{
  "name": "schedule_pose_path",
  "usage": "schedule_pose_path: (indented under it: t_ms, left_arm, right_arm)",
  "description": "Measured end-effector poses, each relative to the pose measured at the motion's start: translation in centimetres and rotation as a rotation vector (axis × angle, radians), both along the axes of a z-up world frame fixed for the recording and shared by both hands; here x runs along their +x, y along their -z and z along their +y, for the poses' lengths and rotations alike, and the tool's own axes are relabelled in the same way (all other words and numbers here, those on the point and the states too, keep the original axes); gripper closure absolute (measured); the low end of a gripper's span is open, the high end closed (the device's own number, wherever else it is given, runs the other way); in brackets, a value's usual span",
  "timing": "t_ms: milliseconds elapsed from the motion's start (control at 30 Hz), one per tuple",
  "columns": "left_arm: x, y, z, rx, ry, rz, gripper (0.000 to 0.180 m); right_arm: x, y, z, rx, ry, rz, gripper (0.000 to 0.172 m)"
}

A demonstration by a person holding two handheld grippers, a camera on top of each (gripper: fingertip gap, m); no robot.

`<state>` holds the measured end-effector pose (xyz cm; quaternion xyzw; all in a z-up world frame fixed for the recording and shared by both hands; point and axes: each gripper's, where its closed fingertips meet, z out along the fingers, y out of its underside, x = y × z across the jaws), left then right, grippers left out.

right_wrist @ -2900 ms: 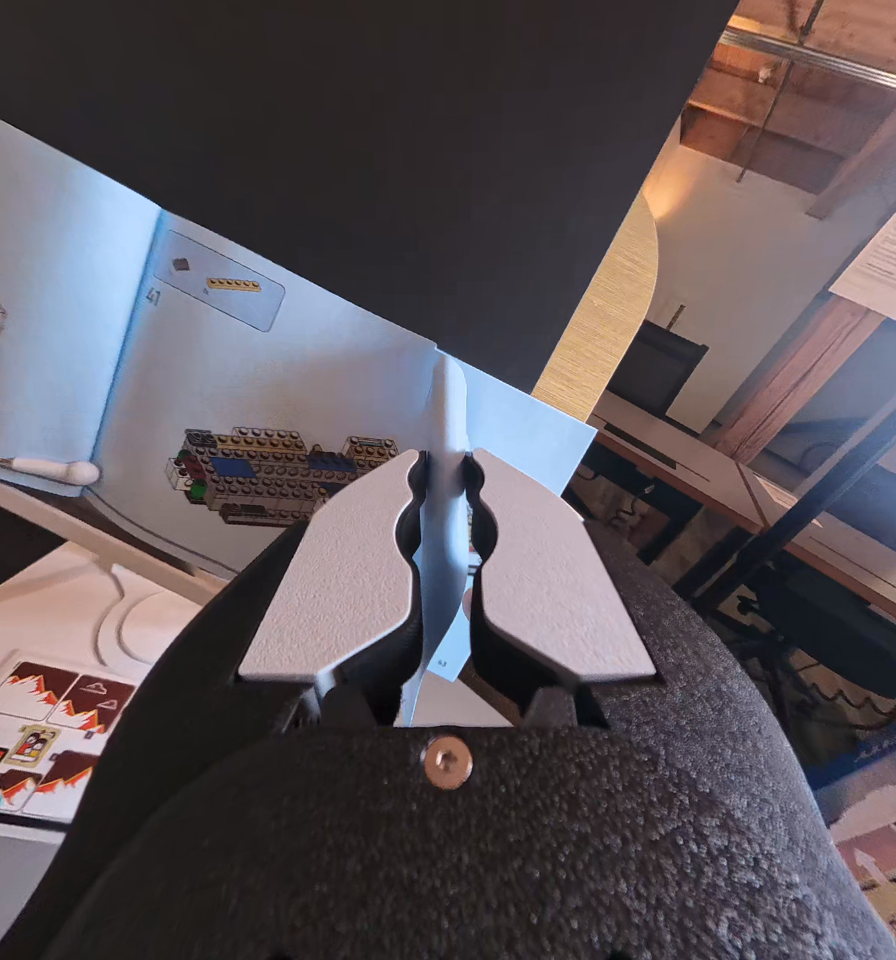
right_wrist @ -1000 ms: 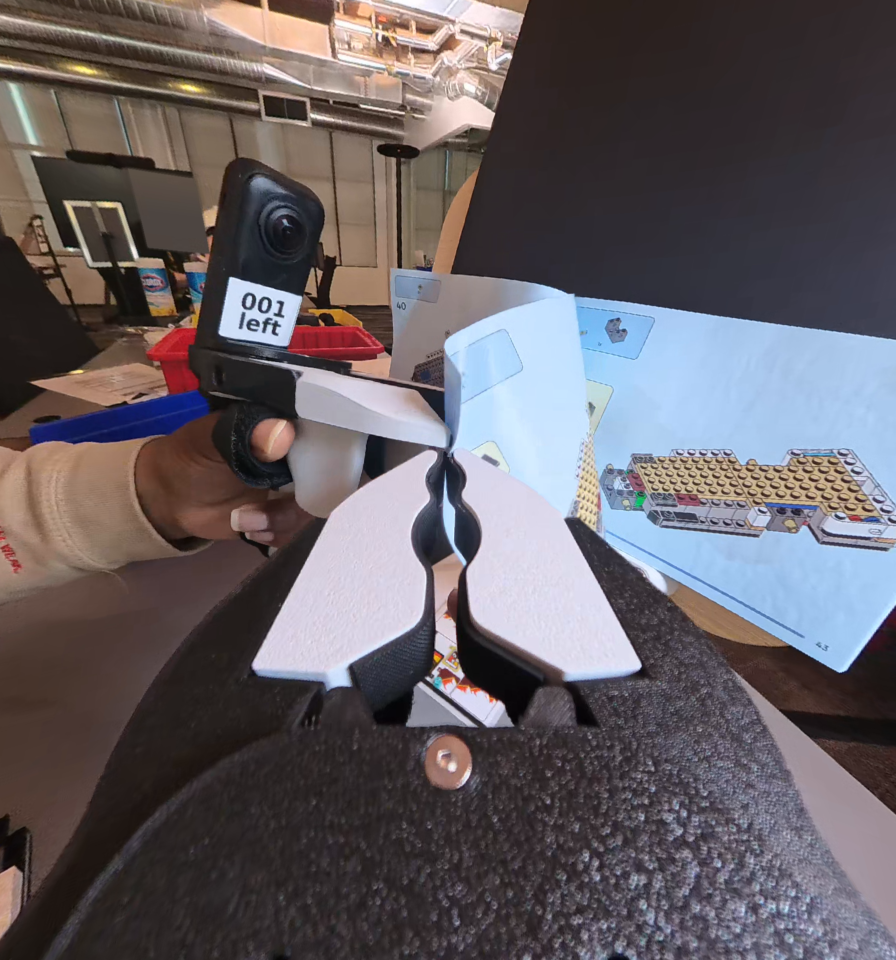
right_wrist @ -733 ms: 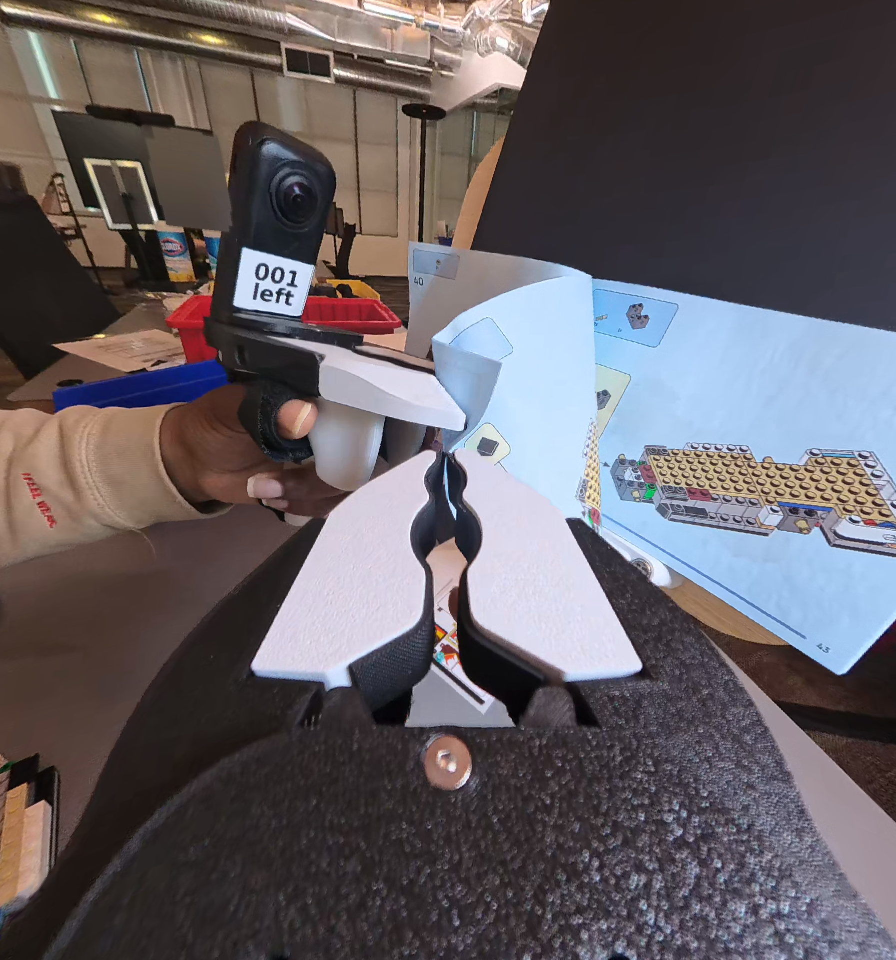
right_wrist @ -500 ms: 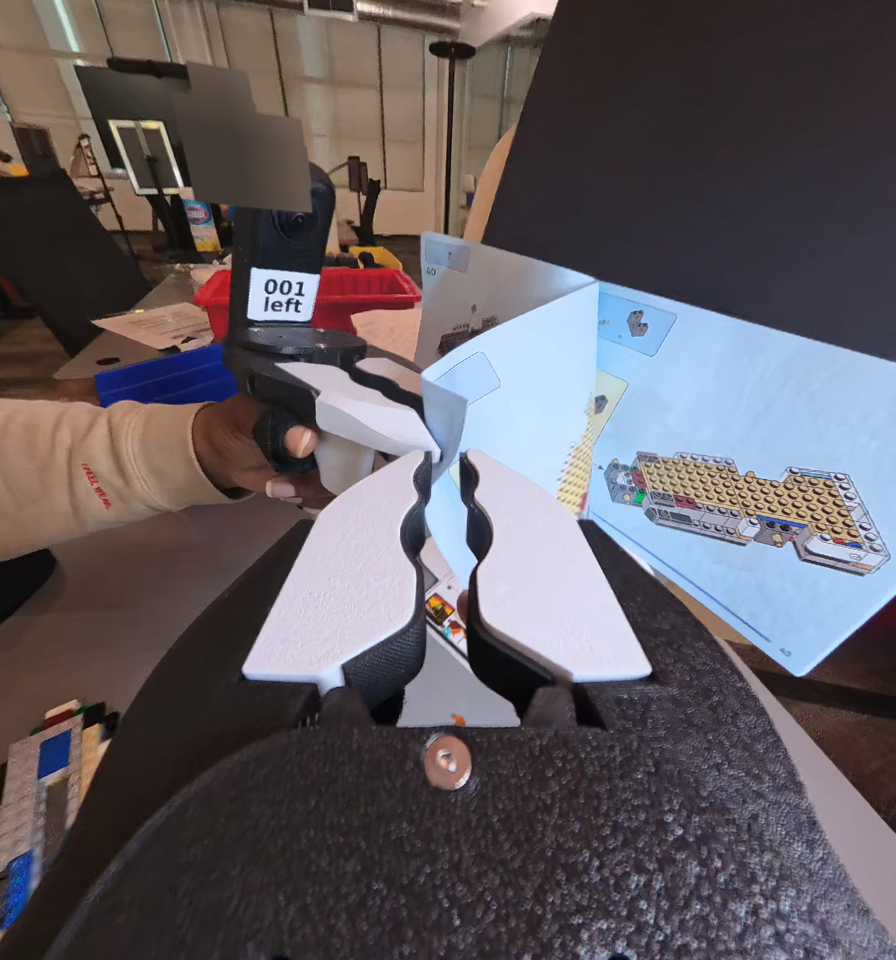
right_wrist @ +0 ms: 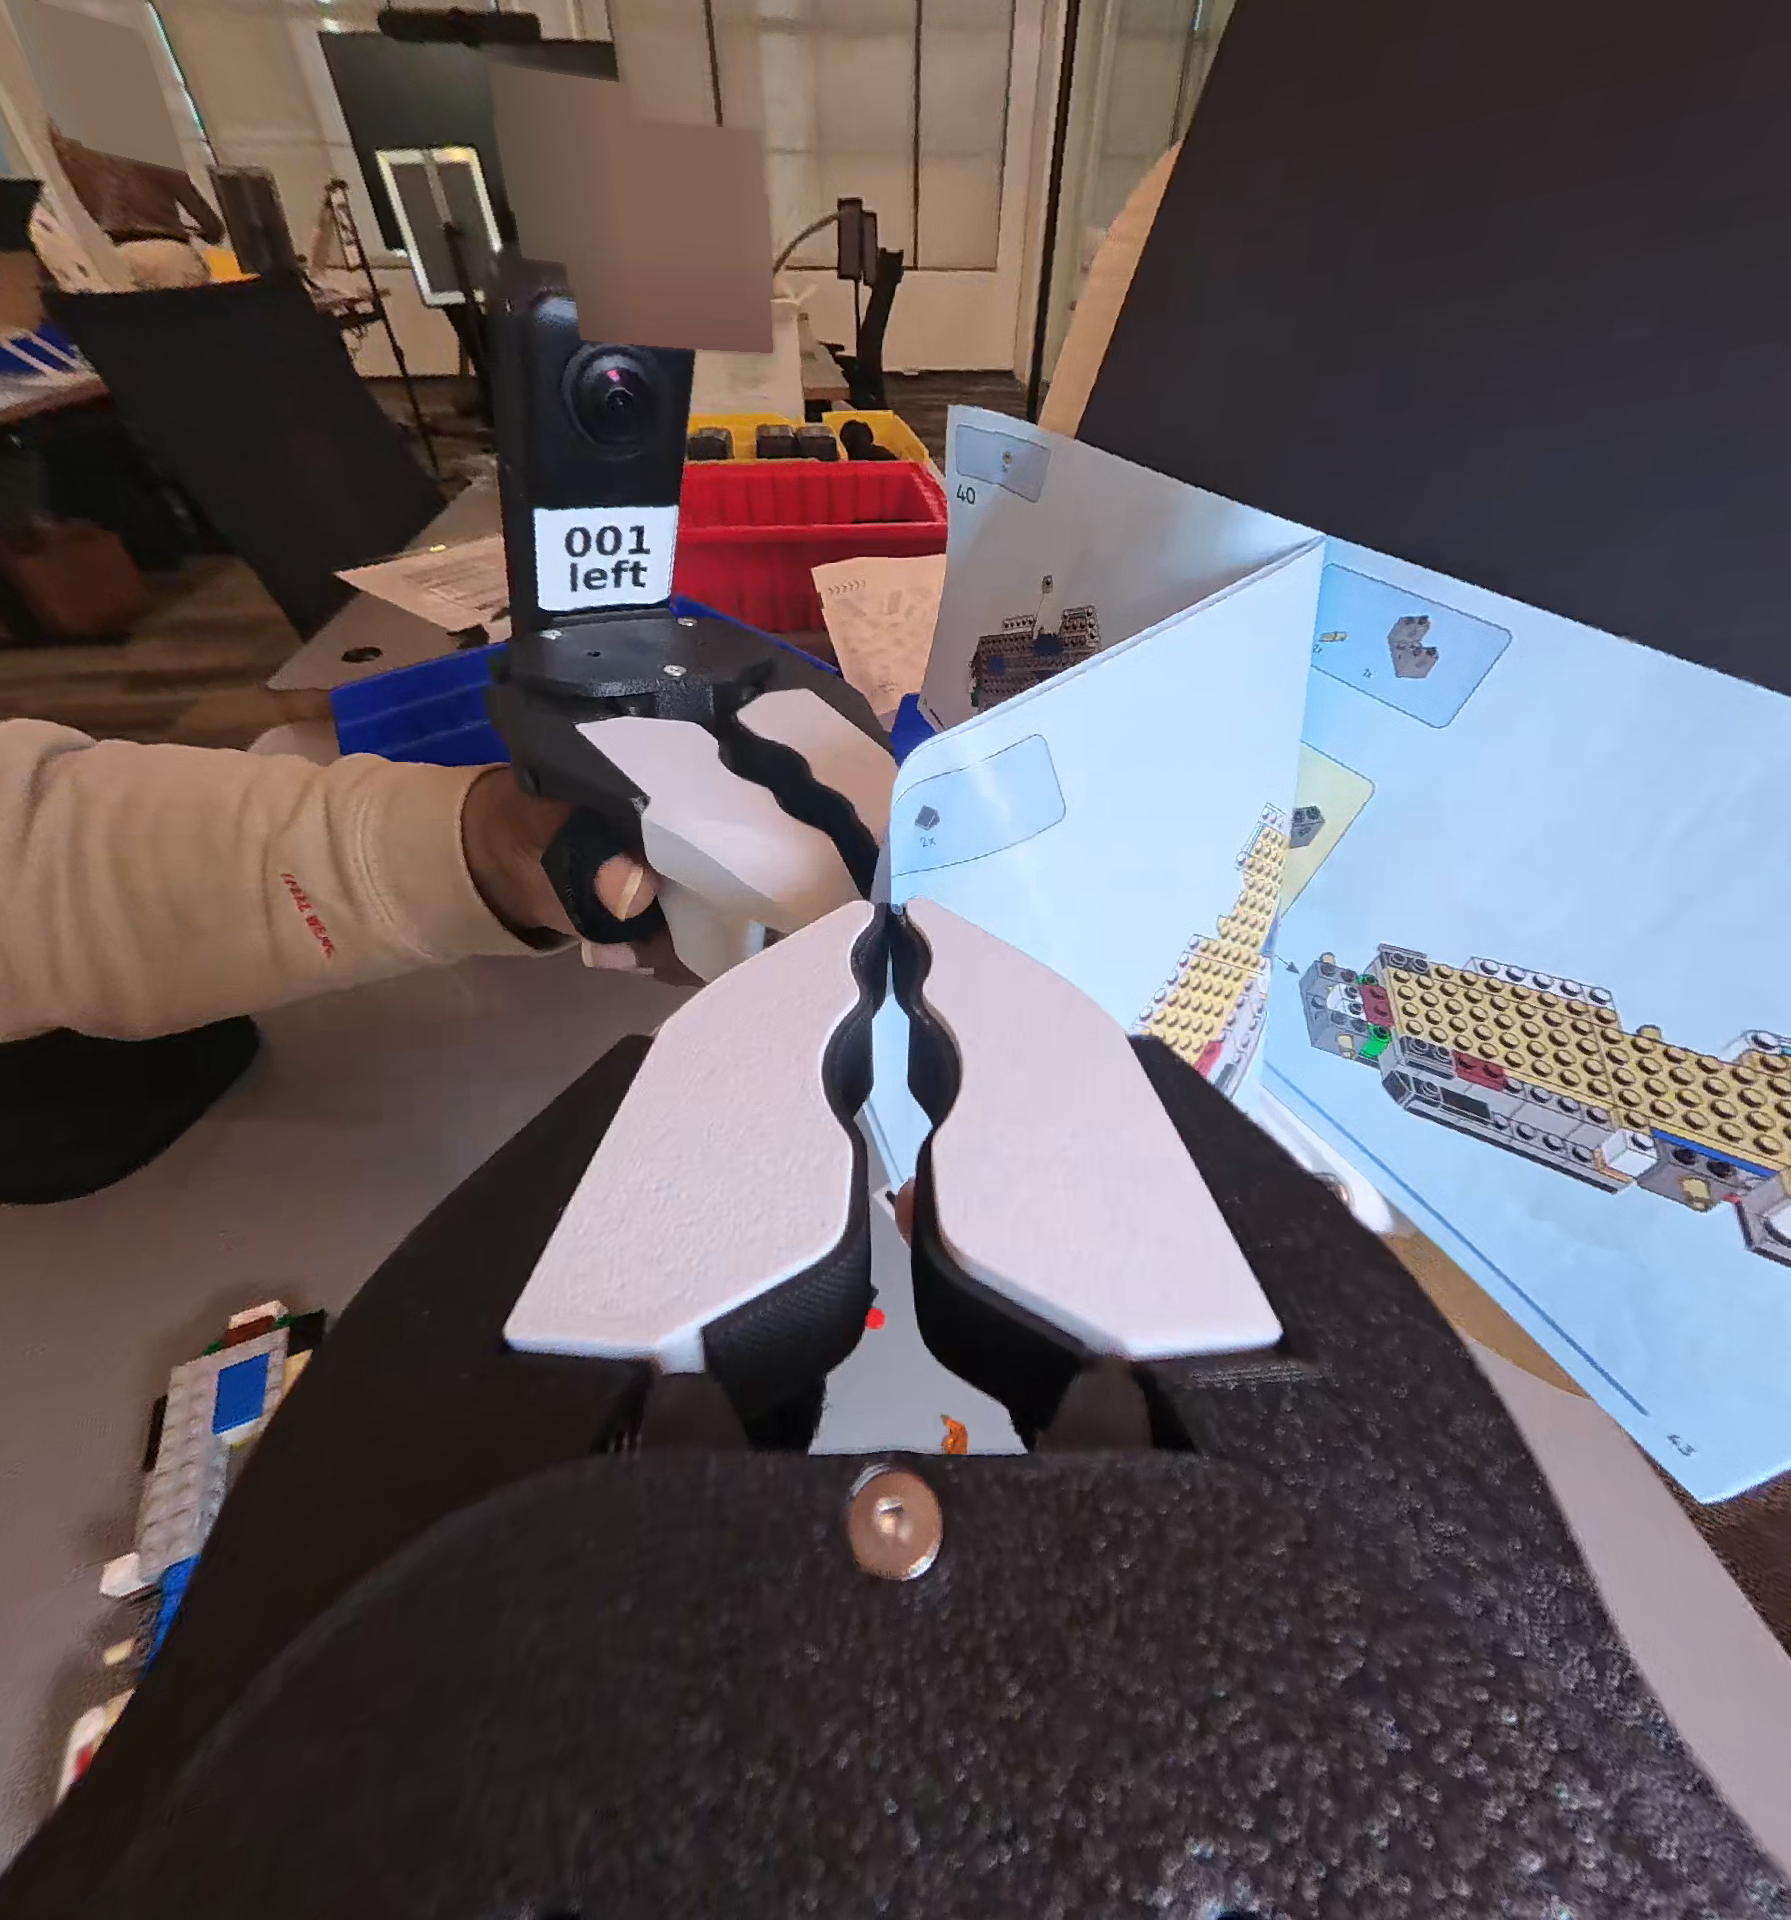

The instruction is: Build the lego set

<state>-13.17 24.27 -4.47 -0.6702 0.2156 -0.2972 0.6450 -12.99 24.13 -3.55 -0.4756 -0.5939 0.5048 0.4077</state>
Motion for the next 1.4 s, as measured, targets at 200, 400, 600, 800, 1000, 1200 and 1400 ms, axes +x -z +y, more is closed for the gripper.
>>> schedule_pose_path:
  t_ms: [200, 400, 600, 800, 1000, 1200, 1400]
  left_arm:
    - [-0.5, -0.2, -0.4, 0.007, -0.01, -0.019, 0.18]
    - [-1.9, -0.3, -1.0, 0.016, -0.041, -0.029, 0.18]
    - [-3.1, -0.1, -1.8, 0.02, -0.083, -0.022, 0.18]
    - [-3.4, -0.3, -2.2, 0.022, -0.092, -0.046, 0.18]
    - [-3.0, -1.1, -2.4, 0.031, -0.09, -0.051, 0.18]
    - [-2.1, -1.5, -2.0, 0.034, -0.091, -0.022, 0.18]
    - [-1.7, -2.3, -2.3, 0.038, -0.071, -0.041, 0.176]
  right_arm:
    - [0.5, -0.5, 0.2, -0.029, -0.008, 0.02, 0.171]
    - [1.6, -0.3, 3.3, 0.071, 0.114, -0.041, 0.171]
    - [7.3, -1.8, 18.3, 0.41, 0.921, -0.181, 0.163]
    - [5.3, -1.5, 10.8, 0.437, 0.671, 0.008, 0.133]
    - [1.4, 5.0, 0.9, 0.441, 0.398, -0.001, 0.11]
    - [-1.8, 3.2, -2.2, 0.365, 0.394, 0.052, 0.115]
    - [-2.3, 2.0, -1.4, 0.441, 0.449, 0.052, 0.157]
